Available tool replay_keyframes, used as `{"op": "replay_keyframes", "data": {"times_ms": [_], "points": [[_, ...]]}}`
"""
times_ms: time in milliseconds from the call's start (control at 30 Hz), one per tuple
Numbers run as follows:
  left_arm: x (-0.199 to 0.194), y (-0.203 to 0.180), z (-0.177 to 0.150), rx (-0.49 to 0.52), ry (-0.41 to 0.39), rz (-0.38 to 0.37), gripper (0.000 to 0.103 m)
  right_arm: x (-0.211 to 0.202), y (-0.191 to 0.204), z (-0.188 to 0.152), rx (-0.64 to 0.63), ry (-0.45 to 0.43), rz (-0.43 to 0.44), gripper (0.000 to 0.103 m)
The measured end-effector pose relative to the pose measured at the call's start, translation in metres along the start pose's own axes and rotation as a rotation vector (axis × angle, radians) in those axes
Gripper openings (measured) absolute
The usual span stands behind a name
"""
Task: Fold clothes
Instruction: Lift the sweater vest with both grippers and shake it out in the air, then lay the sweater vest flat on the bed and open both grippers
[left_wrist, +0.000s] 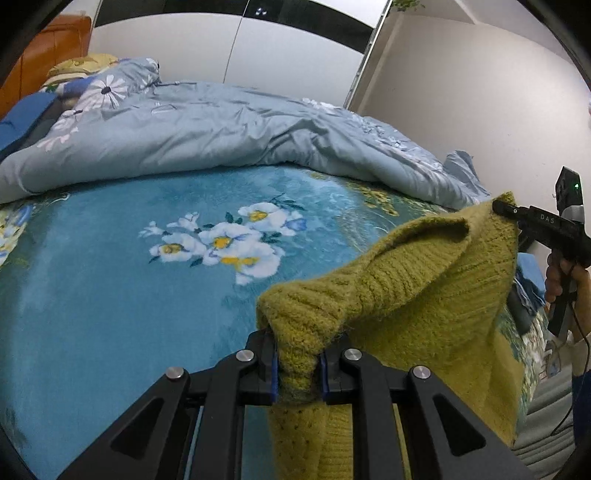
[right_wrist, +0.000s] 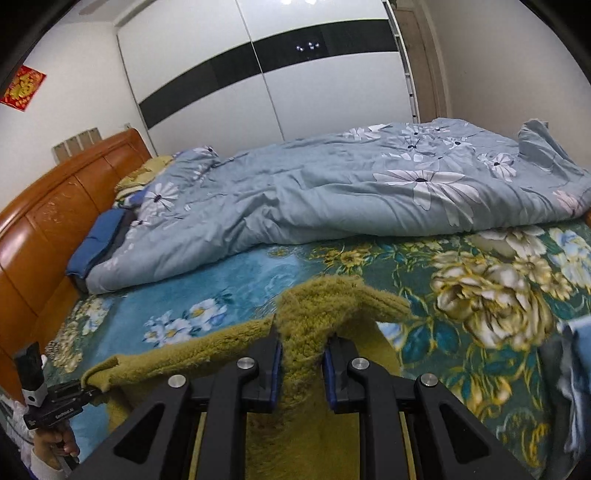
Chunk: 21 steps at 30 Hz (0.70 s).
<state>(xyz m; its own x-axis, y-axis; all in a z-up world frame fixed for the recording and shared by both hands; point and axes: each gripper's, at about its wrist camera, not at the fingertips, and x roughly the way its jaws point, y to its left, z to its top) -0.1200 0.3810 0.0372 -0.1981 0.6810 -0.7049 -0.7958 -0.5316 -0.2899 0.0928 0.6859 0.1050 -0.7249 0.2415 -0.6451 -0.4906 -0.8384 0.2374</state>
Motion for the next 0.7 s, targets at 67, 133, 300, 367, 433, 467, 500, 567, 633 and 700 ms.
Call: {"op": "replay_keyframes", "data": {"times_ms": [67, 133, 300, 367, 433, 467, 500, 567, 633, 700], "points": [[0.013, 0.008, 0.011, -0.001, 0.013, 0.004, 0.017, 0.02, -0.002, 0.009, -0.005, 0.018, -0.013, 0.019], [0.027, 0.018, 0.022, -0.013, 0.028, 0.01, 0.017, 0.041, -0.003, 0.015, -0.001, 0.043, -0.022, 0.019], [0.064, 0.036, 0.034, -0.023, 0.098, 0.019, 0.017, 0.1, -0.014, 0.016, 0.025, 0.123, -0.055, 0.019], [0.078, 0.04, 0.035, -0.015, 0.127, 0.022, 0.017, 0.121, -0.019, 0.012, 0.039, 0.153, -0.07, 0.019], [0.087, 0.043, 0.035, -0.011, 0.147, 0.016, 0.019, 0.137, -0.025, 0.006, 0.055, 0.177, -0.077, 0.019], [0.09, 0.045, 0.035, -0.015, 0.149, 0.011, 0.02, 0.146, -0.028, 0.003, 0.064, 0.192, -0.083, 0.019], [0.092, 0.047, 0.035, -0.023, 0.149, -0.002, 0.021, 0.153, -0.03, 0.001, 0.071, 0.205, -0.086, 0.019], [0.092, 0.052, 0.034, -0.043, 0.145, -0.041, 0.023, 0.161, -0.033, -0.004, 0.078, 0.216, -0.086, 0.019], [0.09, 0.054, 0.033, -0.051, 0.143, -0.068, 0.025, 0.164, -0.032, -0.005, 0.068, 0.218, -0.086, 0.02], [0.082, 0.055, 0.032, -0.047, 0.127, -0.065, 0.033, 0.164, -0.031, -0.005, 0.056, 0.218, -0.088, 0.023]]}}
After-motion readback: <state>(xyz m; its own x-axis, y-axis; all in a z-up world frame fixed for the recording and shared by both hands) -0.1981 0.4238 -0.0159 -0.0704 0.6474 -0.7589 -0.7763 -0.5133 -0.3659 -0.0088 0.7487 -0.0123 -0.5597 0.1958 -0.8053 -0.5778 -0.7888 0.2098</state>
